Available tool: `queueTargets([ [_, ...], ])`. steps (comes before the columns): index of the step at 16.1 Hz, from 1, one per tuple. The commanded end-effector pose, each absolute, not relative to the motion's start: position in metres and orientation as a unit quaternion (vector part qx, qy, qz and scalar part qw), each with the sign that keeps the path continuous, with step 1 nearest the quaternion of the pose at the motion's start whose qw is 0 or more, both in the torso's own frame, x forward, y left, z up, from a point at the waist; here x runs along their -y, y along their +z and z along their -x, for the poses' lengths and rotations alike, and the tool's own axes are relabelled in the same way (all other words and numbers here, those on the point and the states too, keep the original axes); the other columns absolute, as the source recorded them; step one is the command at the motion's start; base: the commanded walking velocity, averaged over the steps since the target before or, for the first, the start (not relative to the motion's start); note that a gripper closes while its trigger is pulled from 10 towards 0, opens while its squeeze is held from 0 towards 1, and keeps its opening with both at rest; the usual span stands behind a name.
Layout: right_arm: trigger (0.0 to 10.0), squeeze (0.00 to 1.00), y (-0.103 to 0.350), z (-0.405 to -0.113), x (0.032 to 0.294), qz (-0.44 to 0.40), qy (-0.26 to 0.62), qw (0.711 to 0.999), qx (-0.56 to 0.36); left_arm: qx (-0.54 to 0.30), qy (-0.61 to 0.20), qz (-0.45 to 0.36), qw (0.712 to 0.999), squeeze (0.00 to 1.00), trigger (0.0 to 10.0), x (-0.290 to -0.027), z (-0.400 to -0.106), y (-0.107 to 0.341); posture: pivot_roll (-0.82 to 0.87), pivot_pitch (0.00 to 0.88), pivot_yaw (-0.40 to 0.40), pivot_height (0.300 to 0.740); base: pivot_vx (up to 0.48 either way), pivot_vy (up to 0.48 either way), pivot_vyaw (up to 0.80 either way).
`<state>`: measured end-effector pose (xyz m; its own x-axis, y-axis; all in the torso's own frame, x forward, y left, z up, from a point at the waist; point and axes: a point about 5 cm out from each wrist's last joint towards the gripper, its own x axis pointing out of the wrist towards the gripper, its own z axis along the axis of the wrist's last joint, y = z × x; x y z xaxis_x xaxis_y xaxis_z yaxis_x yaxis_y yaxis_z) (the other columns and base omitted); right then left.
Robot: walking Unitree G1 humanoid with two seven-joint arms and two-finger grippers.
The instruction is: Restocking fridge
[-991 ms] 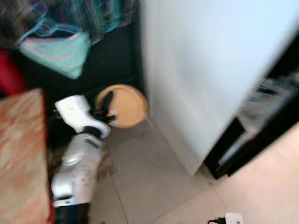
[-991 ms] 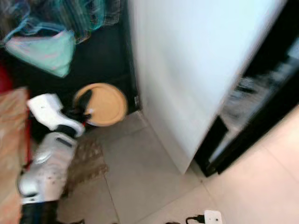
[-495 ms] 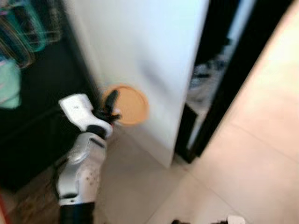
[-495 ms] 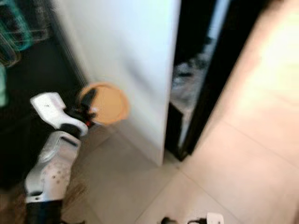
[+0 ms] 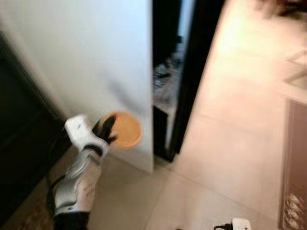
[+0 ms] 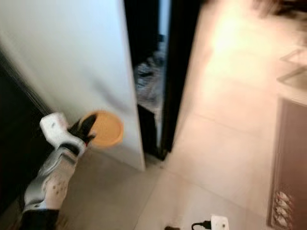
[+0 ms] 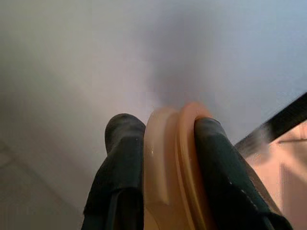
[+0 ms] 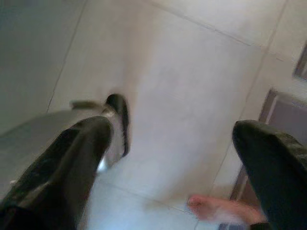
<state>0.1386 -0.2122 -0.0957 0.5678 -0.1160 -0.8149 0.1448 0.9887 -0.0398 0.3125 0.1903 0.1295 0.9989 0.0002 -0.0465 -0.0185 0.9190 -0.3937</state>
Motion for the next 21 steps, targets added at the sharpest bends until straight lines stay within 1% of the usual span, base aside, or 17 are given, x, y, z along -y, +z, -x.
queueTargets([
  [1,10.0,0.0,-0.1,-0.128,0.21,-0.022,-0.076,0.876,-0.475,-0.111,0.032,0.182,0.977,0.0,10.0,-0.205,-0.305,0.084,0.07,0.159,0.061,0.74,0.0,0.0,0.0],
  [2,10.0,0.0,-0.1,-0.128,0.21,-0.022,-0.076,0.877,-0.475,-0.14,0.032,0.176,0.974,0.0,10.0,-0.206,-0.304,0.069,0.07,0.158,0.062,0.74,0.0,0.0,0.0],
  [3,10.0,0.0,-0.1,-0.129,0.21,-0.023,-0.077,0.878,-0.473,-0.197,0.032,0.162,0.966,0.0,10.0,-0.208,-0.297,0.039,0.06,0.152,0.067,0.74,0.0,0.0,0.0],
  [4,10.0,0.0,-0.099,-0.129,0.21,-0.025,-0.081,0.879,-0.469,-0.283,0.049,0.134,0.948,0.0,10.0,-0.214,-0.278,0.0,0.05,0.147,0.068,0.74,0.0,0.0,0.0],
  [5,10.0,0.0,-0.099,-0.129,0.21,-0.025,-0.082,0.879,-0.469,-0.303,0.055,0.131,0.942,0.0,10.0,-0.215,-0.272,-0.008,0.04,0.144,0.067,0.74,0.0,0.0,0.0],
  [8,10.0,0.0,-0.099,-0.129,0.211,-0.021,-0.087,0.881,-0.465,-0.374,0.074,0.089,0.92,0.0,10.0,-0.221,-0.241,-0.039,0.03,0.135,0.059,0.74,0.0,0.0,0.0],
  [9,10.0,0.0,-0.099,-0.129,0.211,-0.02,-0.088,0.881,-0.465,-0.387,0.081,0.078,0.915,0.0,10.0,-0.222,-0.234,-0.046,0.02,0.132,0.058,0.74,0.0,0.0,0.0],
  [11,10.0,0.0,-0.099,-0.128,0.211,-0.018,-0.09,0.882,-0.462,-0.391,0.084,0.081,0.913,0.0,10.0,-0.22,-0.226,-0.053,0.02,0.123,0.054,0.74,0.0,0.0,0.0],
  [14,10.0,0.0,-0.098,-0.128,0.211,-0.015,-0.086,0.886,-0.456,-0.38,0.104,0.099,0.914,0.0,10.0,-0.219,-0.227,-0.053,0.02,0.112,0.05,0.74,0.0,0.0,0.0],
  [15,10.0,0.0,-0.098,-0.128,0.211,-0.017,-0.086,0.886,-0.455,-0.381,0.098,0.1,0.914,0.0,10.0,-0.217,-0.227,-0.053,0.01,0.106,0.047,0.74,0.0,0.0,0.0],
  [16,10.0,0.0,-0.094,-0.144,0.204,-0.016,-0.08,0.895,-0.439,-0.382,0.081,0.088,0.916,0.0,10.0,-0.214,-0.228,-0.054,0.01,0.1,0.047,0.74,0.307,0.0,0.0],
  [17,10.0,0.0,-0.093,-0.147,0.203,-0.016,-0.079,0.897,-0.435,-0.382,0.079,0.087,0.917,0.0,10.0,-0.213,-0.228,-0.054,0.01,0.095,0.047,0.74,0.337,0.0,0.0],
  [21,10.0,0.0,-0.094,-0.146,0.204,-0.013,-0.081,0.895,-0.439,-0.388,0.073,0.079,0.916,0.0,10.0,-0.213,-0.223,-0.057,0.0,0.082,0.044,0.74,0.291,0.0,0.0],
])
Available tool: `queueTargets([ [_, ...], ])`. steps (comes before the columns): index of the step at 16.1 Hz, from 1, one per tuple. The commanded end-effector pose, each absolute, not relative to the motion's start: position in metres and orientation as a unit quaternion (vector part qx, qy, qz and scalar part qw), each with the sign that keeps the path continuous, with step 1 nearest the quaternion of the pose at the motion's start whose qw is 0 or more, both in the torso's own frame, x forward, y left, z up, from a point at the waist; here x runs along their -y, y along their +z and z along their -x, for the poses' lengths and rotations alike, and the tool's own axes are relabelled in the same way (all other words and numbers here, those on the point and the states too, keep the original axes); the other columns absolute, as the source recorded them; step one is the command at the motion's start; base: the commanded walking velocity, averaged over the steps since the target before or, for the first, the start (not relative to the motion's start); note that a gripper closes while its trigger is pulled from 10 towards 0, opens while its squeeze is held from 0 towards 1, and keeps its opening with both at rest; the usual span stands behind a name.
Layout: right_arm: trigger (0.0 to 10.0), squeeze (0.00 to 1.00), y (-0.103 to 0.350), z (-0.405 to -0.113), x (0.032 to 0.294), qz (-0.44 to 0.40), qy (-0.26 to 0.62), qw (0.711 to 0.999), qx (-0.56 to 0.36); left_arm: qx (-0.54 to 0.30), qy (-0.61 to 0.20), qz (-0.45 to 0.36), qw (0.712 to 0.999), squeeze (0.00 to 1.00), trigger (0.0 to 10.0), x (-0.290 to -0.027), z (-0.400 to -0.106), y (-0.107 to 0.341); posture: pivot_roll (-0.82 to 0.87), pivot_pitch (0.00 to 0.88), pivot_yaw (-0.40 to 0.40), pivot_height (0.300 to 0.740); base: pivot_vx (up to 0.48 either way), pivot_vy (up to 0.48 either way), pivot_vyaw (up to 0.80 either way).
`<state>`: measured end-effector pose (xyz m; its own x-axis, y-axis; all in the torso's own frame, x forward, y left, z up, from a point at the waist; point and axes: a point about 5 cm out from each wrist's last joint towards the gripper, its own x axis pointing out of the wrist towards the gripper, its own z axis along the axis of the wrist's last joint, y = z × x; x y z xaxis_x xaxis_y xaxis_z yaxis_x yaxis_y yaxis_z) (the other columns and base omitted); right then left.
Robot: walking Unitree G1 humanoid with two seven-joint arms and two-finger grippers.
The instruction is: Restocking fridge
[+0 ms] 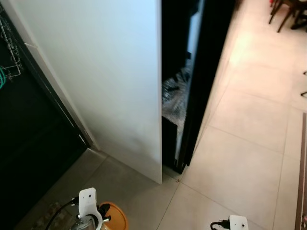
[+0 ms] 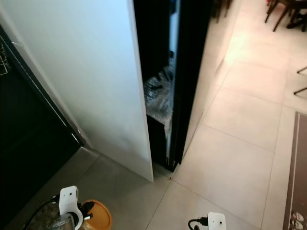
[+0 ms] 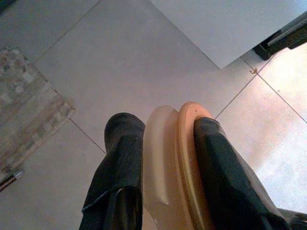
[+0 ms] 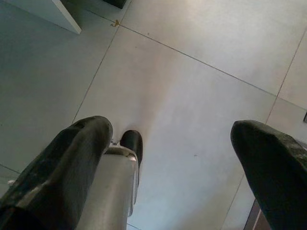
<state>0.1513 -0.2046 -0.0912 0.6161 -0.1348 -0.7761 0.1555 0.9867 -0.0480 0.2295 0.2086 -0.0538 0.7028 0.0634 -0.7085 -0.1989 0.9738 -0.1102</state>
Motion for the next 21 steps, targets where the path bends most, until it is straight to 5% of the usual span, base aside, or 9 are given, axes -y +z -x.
queueTargets([
  [1,10.0,0.0,-0.094,-0.146,0.204,-0.012,-0.082,0.894,-0.44,-0.389,0.074,0.078,0.915,0.0,10.0,-0.214,-0.222,-0.057,0.0,0.082,0.043,0.74,0.304,0.0,0.0],
  [13,10.0,0.0,-0.091,-0.147,0.211,-0.005,-0.101,0.897,-0.429,-0.392,0.067,0.062,0.915,0.0,10.0,-0.216,-0.217,-0.06,0.01,0.134,0.039,0.74,0.17,0.0,0.0],
  [18,10.0,0.0,-0.05,-0.196,0.239,0.003,-0.192,0.947,-0.256,-0.394,0.07,0.06,0.914,0.0,10.0,-0.22,-0.214,-0.061,0.0,0.148,0.037,0.74,0.0,0.0,0.0],
  [21,10.0,0.0,0.009,-0.25,0.228,0.026,-0.157,0.984,-0.08,-0.396,0.072,0.058,0.914,0.0,10.0,-0.221,-0.212,-0.062,-0.01,0.15,0.033,0.74,0.0,0.0,0.0],
])
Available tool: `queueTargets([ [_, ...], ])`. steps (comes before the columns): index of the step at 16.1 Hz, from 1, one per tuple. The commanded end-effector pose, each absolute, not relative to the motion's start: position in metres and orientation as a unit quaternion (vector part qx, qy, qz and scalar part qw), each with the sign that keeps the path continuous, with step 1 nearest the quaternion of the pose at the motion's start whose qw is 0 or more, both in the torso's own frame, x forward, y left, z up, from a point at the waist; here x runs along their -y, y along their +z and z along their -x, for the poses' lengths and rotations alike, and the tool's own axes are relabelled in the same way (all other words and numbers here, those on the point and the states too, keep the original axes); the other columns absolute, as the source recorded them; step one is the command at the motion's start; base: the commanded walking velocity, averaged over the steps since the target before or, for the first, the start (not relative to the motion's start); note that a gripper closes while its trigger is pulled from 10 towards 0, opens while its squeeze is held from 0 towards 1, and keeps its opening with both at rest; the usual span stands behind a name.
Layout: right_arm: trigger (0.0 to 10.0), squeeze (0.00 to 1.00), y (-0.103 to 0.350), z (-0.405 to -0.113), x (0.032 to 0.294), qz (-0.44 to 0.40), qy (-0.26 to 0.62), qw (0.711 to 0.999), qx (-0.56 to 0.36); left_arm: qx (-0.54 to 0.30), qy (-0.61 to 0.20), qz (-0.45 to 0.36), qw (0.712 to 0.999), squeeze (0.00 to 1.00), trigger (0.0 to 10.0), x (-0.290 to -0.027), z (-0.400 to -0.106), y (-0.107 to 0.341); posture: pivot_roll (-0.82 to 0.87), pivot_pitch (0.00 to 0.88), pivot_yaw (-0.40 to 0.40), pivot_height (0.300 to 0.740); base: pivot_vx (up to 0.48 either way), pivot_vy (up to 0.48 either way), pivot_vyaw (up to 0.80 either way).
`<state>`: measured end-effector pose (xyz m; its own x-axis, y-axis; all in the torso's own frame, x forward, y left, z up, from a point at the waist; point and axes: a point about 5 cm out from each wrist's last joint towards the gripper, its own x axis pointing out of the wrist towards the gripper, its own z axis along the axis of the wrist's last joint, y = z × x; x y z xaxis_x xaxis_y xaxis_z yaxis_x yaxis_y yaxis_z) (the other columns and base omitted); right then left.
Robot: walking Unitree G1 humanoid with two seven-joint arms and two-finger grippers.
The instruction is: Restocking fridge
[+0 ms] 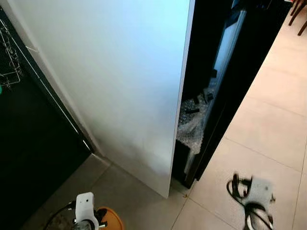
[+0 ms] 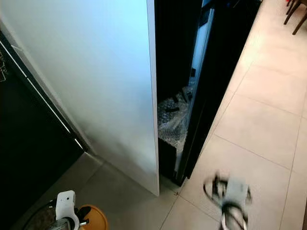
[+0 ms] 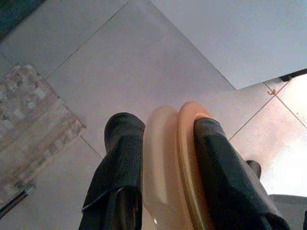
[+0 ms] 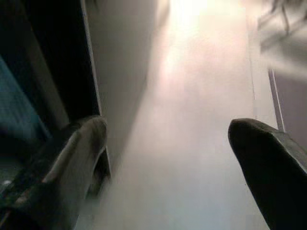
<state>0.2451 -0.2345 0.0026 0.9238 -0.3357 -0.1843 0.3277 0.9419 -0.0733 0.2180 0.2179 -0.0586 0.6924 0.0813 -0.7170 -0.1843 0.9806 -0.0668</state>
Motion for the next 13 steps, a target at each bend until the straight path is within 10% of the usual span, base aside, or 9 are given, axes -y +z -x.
queueTargets([
  [1,10.0,0.0,0.029,-0.266,0.215,0.017,-0.122,0.992,-0.033,-0.396,0.072,0.058,0.914,0.0,10.0,-0.221,-0.212,-0.062,-0.01,0.15,0.032,0.74,0.0,0.0,0.0],
  [2,10.0,0.0,0.04,-0.274,0.207,0.004,-0.099,0.995,-0.01,-0.395,0.073,0.058,0.914,0.0,10.0,-0.221,-0.212,-0.062,-0.01,0.149,0.03,0.74,0.0,0.0,0.0],
  [4,10.0,0.82,0.07,-0.289,0.19,-0.001,-0.054,0.997,0.046,-0.394,0.072,0.059,0.914,0.0,10.0,-0.22,-0.212,-0.062,0.0,0.149,0.028,0.74,0.0,0.0,0.0],
  [5,10.0,1.0,0.082,-0.294,0.184,0.003,-0.041,0.997,0.07,-0.393,0.072,0.06,0.915,0.0,10.0,-0.22,-0.212,-0.062,0.0,0.149,0.026,0.74,0.0,0.0,0.0],
  [9,10.0,1.0,0.098,-0.3,0.186,0.039,-0.063,0.994,0.086,-0.395,0.072,0.061,0.914,0.0,10.0,-0.219,-0.212,-0.062,-0.01,0.151,0.026,0.74,0.0,0.0,0.0],
  [11,10.0,0.0,0.102,-0.303,0.192,0.049,-0.076,0.993,0.07,-0.395,0.074,0.061,0.913,0.0,10.0,-0.22,-0.211,-0.062,0.0,0.151,0.028,0.74,0.0,0.0,0.0],
  [13,10.0,0.0,0.109,-0.308,0.189,0.045,-0.058,0.994,0.077,-0.395,0.074,0.061,0.913,0.0,10.0,-0.22,-0.211,-0.062,-0.01,0.15,0.03,0.74,0.0,0.0,0.0],
])
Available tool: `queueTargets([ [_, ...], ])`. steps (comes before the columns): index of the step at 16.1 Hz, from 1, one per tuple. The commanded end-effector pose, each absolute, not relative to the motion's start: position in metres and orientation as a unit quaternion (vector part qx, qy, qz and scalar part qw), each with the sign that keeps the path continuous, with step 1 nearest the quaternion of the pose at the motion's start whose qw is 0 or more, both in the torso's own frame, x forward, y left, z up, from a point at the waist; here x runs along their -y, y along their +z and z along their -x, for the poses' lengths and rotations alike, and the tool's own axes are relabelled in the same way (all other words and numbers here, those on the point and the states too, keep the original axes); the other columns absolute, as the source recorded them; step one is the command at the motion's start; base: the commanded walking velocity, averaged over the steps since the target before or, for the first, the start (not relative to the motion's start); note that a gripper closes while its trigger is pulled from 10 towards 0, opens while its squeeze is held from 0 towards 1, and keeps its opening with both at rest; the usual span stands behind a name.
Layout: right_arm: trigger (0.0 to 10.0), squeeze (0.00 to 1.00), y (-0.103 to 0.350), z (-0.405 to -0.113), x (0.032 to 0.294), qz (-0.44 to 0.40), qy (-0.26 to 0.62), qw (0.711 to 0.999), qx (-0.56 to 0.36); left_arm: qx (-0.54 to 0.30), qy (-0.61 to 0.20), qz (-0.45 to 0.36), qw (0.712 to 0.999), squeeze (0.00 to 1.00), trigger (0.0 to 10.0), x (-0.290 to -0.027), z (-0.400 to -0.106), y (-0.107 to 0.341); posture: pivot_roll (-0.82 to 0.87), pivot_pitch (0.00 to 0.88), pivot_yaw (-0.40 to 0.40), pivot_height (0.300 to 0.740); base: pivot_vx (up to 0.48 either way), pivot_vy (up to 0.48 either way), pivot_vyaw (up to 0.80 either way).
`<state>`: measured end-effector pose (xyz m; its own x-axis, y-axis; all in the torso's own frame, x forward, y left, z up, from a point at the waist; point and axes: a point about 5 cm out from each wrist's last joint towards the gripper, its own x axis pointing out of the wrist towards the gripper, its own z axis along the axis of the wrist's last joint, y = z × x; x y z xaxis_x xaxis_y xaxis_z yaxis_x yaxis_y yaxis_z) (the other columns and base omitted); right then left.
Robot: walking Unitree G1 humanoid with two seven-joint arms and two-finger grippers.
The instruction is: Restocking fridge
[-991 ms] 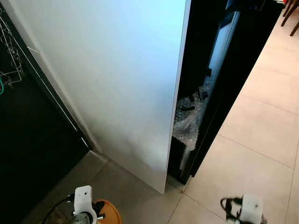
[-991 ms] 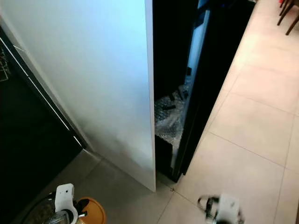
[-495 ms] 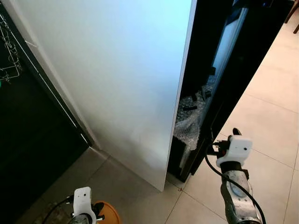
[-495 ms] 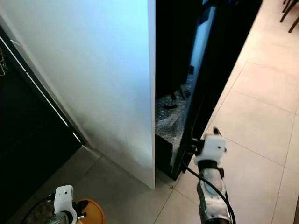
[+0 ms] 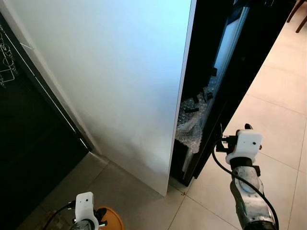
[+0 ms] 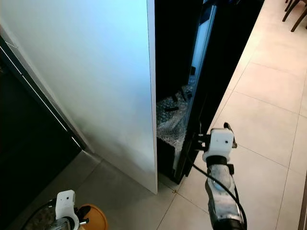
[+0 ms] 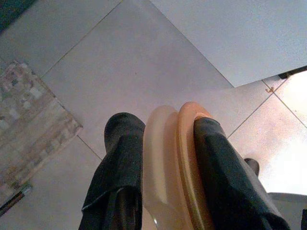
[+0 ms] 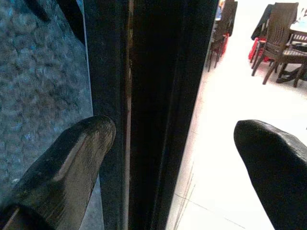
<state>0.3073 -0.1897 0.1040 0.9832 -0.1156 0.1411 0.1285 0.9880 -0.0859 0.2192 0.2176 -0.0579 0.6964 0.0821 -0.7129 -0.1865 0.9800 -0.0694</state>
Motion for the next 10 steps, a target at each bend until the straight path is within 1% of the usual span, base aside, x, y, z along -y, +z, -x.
queueTargets([
  [1,10.0,0.0,0.114,-0.311,0.187,0.046,-0.052,0.994,0.082,-0.396,0.074,0.061,0.913,0.0,10.0,-0.22,-0.211,-0.062,-0.01,0.15,0.031,0.74,0.0,0.0,0.0],
  [4,10.0,0.0,0.12,-0.324,0.181,0.042,-0.043,0.995,0.076,-0.395,0.073,0.06,0.914,0.0,10.0,-0.22,-0.212,-0.062,-0.01,0.147,0.034,0.74,0.0,0.0,0.0],
  [5,10.0,0.0,0.124,-0.334,0.176,0.038,-0.035,0.996,0.07,-0.394,0.071,0.059,0.914,0.0,10.0,-0.219,-0.213,-0.062,0.0,0.147,0.037,0.74,0.0,0.0,0.0],
  [10,10.0,0.0,0.143,-0.355,0.176,0.04,-0.046,0.994,0.087,-0.394,0.07,0.057,0.915,0.0,10.0,-0.22,-0.213,-0.061,0.01,0.143,0.04,0.74,0.0,0.0,0.0],
])
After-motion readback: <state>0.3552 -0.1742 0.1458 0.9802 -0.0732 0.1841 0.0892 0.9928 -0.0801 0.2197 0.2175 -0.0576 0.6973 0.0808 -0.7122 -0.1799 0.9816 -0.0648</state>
